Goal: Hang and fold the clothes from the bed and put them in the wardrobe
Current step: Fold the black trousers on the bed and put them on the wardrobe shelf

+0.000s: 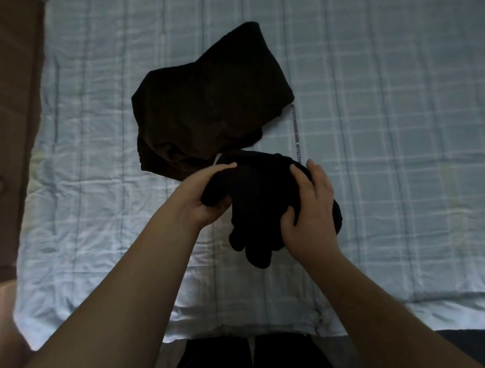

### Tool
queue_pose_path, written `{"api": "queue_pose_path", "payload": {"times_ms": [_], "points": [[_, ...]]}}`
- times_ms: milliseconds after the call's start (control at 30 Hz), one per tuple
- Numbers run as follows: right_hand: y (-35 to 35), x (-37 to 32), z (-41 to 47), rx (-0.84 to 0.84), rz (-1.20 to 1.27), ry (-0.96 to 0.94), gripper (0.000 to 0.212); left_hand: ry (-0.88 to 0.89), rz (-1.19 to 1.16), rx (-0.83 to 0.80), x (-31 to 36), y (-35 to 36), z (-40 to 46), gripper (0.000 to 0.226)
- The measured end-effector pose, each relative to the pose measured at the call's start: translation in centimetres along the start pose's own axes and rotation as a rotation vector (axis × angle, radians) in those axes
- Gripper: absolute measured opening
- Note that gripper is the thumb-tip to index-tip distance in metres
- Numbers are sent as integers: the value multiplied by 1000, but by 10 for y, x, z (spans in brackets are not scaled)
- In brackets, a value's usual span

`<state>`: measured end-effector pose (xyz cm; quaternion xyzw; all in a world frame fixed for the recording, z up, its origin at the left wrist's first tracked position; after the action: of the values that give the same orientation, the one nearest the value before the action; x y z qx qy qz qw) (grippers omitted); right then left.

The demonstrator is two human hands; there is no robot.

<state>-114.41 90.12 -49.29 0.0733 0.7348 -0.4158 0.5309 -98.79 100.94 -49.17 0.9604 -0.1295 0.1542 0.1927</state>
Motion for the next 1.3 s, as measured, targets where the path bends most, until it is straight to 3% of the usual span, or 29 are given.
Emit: {"api": "queue_pose_path", "payload": {"times_ms": [67, 167, 333, 400, 467, 533, 600, 667, 767, 833, 1000, 1133, 1233, 1300], "points": [[-3, -32, -12, -62, 158, -141, 75, 25, -219, 60, 8, 14, -9, 23], [2, -42, -27, -258, 311, -88, 92, 21, -504, 64, 19, 38, -30, 25], [-3, -48, -34, -227, 148, -18, 99, 82, -538, 89, 37, 61, -71, 14], [-3, -63, -21, -206, 190, 30, 86, 108, -523, 102, 43, 61, -83, 16], [-6, -86, -8, -180, 283, 35, 65, 101, -501, 101, 48, 57, -96, 33], [-15, -109, -2, -157, 358, 49, 46, 129, -494, 78, 53, 56, -119, 28], [-23, -130, -1, -152, 463, 67, 25, 243, -371, 64, 61, 54, -144, 13], [-29, -149, -5, -140, 586, 77, 19, 359, -117, 127, 63, 43, -156, 13], [-31, -167, -16, -120, 786, 131, 18, 500, 368, 216, 55, 19, -167, 37], [-27, -173, -28, -135, 910, 193, 21, 532, 618, 157, 36, 7, -174, 43], [-8, -185, -70, -200, 986, 239, 28, 591, 853, -101, -8, -24, -199, 41], [-11, -210, -102, -148, 941, 220, 35, 596, 976, -257, -29, -59, -231, 85], [-30, -228, -107, -91, 996, 246, 43, 671, 1153, -168, -28, -82, -253, 105], [-49, -244, -110, -109, 914, 163, 56, 720, 1272, -26, -17, -95, -268, 101]]}}
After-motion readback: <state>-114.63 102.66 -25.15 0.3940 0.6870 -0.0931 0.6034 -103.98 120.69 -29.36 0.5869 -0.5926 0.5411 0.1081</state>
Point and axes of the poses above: each hand's wrist, its own z-axis towards the middle knuckle, its own y-axis out of the palm, x = y × z, the point moved 6 cm from there along z, towards the middle knuckle, and after that the axes turned 11 degrees about z, right-handed, at the moved point
